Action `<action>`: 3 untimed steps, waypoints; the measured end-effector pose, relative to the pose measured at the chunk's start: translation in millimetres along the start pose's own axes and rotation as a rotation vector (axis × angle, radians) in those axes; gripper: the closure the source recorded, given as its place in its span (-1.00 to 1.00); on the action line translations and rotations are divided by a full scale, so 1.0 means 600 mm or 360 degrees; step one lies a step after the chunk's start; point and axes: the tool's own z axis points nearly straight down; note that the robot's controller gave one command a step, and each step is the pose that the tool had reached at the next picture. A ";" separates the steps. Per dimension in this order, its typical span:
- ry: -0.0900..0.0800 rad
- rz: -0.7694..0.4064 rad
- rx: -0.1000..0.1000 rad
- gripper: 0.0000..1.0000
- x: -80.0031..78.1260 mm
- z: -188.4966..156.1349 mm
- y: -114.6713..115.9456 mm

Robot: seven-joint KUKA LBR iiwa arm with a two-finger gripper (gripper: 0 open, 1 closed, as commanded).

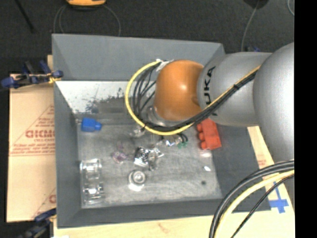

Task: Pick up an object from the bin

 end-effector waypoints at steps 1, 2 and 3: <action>-0.0025 -0.0346 0.0013 -1.00 -0.022 0.042 0.007; -0.0010 0.0186 -0.0001 -1.00 -0.077 0.045 -0.024; -0.0026 0.0190 0.0003 1.00 -0.082 0.039 -0.026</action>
Offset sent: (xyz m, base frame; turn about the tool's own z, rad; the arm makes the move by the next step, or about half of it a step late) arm 0.0044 0.0094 -0.0313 -0.2206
